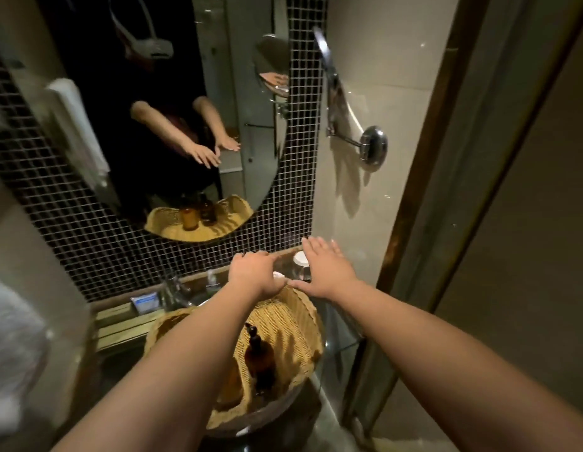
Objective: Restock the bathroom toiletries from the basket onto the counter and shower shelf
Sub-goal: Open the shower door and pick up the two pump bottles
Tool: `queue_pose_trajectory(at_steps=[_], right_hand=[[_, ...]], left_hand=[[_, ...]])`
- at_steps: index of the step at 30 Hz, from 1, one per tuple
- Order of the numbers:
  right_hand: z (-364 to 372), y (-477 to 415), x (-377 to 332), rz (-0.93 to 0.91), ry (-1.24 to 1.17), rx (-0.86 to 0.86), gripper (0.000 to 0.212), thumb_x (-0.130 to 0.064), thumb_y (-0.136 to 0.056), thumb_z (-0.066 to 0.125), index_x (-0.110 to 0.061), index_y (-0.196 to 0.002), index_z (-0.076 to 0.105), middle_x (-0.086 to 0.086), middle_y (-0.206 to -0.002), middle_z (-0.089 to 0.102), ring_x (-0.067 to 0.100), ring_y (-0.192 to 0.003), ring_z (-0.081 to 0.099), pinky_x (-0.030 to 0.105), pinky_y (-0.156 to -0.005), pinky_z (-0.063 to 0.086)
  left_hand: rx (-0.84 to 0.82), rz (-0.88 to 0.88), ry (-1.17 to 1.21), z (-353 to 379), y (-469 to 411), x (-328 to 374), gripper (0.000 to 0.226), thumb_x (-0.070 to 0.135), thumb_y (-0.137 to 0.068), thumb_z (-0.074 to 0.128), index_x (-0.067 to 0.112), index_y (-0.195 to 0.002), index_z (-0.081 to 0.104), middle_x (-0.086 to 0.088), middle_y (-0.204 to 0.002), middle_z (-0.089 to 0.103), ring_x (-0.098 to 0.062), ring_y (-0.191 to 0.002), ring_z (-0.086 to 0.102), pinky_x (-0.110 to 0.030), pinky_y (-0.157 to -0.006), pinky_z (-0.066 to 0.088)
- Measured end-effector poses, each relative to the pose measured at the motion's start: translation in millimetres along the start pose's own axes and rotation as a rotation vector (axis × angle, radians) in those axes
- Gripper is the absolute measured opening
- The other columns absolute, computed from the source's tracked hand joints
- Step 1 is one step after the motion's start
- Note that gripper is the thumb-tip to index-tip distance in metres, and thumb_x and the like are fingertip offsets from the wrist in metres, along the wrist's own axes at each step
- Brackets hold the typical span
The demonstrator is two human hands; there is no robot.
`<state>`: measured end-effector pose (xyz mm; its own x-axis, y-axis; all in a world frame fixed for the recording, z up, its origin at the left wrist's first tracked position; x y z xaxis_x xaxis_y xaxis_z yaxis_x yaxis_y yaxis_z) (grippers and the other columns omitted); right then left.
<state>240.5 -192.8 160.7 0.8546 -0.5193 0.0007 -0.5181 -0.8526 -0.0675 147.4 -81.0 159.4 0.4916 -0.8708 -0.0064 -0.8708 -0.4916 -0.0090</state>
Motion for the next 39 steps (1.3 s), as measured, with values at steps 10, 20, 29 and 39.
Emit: queue_pose_trajectory(at_steps=[10,20,29,39], right_hand=[[45.6,-48.6,-87.6,-0.363,-0.045,-0.242,0.132,-0.093,-0.061,0.055,-0.02,-0.16,0.007,0.005,-0.167,0.014,0.026,-0.153,0.01,0.045,-0.122,0.004],[160.2,-13.0,-97.9,-0.229,-0.217,-0.637,0.116,-0.087,-0.072,0.054,-0.028,-0.16,0.006,0.011,-0.157,0.038,0.036,-0.14,0.037,0.05,-0.112,0.037],[224.9,7.0,-103.6,-0.145,-0.624,-0.601,0.079,-0.068,-0.069,0.075,-0.03,-0.135,0.053,-0.004,-0.129,0.064,0.021,-0.119,0.058,0.035,-0.094,0.047],[264.2,12.5,-98.9,-0.003,-0.762,-0.476,0.075,-0.043,-0.063,0.085,-0.036,-0.129,0.052,-0.003,-0.116,0.061,0.019,-0.111,0.056,0.036,-0.095,0.047]], left_hand=[[-0.249,-0.256,0.08,30.5,48.6,-109.2,0.115,0.104,-0.056,0.031,0.044,-0.154,0.025,0.006,-0.158,0.038,-0.025,-0.142,0.04,-0.05,-0.109,0.037],[-0.401,-0.52,0.184,148.1,112.9,-122.1,0.125,0.097,-0.058,0.051,0.044,-0.155,-0.008,-0.003,-0.156,0.04,-0.029,-0.133,0.048,-0.043,-0.096,0.048],[-0.353,-0.607,0.771,222.7,127.8,-99.1,0.073,0.07,-0.075,0.07,0.034,-0.135,0.048,0.01,-0.117,0.057,-0.021,-0.118,0.056,-0.038,-0.099,0.045],[-0.177,-0.593,1.077,250.0,115.9,-83.9,0.053,0.053,-0.073,0.082,0.04,-0.118,0.057,0.001,-0.121,0.06,-0.019,-0.117,0.055,-0.045,-0.106,0.042]])
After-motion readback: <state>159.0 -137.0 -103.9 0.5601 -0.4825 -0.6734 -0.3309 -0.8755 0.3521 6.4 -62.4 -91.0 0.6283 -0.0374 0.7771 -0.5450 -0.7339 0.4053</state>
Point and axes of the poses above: each hand's wrist, its own y-axis away from the middle knuckle, its own z-axis out of the palm, x = y × z, the point moved 7 cm from there along -y, towards the middle knuckle
